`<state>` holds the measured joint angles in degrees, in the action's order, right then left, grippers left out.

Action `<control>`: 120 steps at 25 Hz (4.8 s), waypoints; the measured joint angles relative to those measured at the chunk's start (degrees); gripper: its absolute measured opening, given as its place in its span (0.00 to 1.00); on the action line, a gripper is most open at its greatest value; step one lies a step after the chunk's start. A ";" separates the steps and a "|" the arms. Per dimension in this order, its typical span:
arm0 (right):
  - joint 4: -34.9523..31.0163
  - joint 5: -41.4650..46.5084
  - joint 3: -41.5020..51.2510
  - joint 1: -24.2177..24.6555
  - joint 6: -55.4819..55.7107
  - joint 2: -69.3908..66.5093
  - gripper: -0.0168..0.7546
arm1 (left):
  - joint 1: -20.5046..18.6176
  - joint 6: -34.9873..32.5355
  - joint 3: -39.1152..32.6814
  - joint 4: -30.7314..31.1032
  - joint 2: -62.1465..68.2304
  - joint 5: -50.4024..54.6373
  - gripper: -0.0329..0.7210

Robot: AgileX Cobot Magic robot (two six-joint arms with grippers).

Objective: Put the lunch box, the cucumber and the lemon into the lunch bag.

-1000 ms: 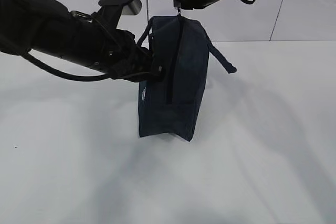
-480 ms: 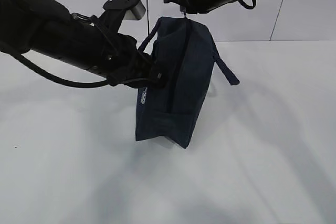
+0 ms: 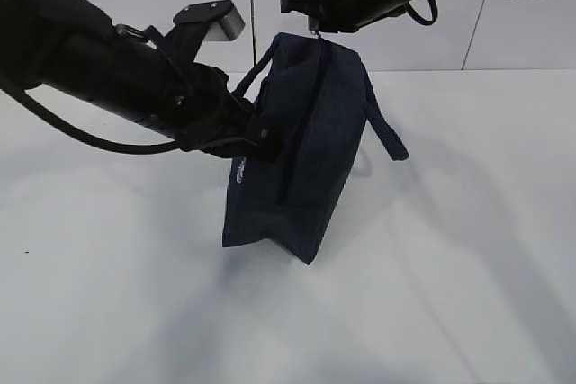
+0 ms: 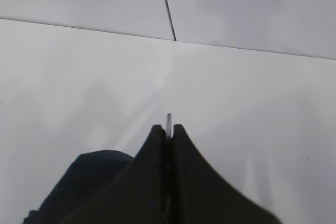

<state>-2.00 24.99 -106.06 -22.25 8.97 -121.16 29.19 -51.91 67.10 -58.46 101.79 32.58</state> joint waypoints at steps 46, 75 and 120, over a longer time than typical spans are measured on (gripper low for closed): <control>-11.74 3.52 0.00 0.00 -3.92 0.42 0.02 | -11.10 16.31 22.53 1.71 14.08 25.15 0.04; -16.60 6.01 -0.46 2.20 -3.92 -6.58 0.02 | -11.10 16.94 22.89 14.92 11.44 33.94 0.03; -15.34 13.40 -6.33 3.56 -4.77 -10.79 0.02 | -11.20 19.78 36.49 14.76 18.73 35.63 0.03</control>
<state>-17.34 38.39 -112.39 -18.69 4.20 -131.95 17.99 -32.13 103.58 -43.70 120.52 68.21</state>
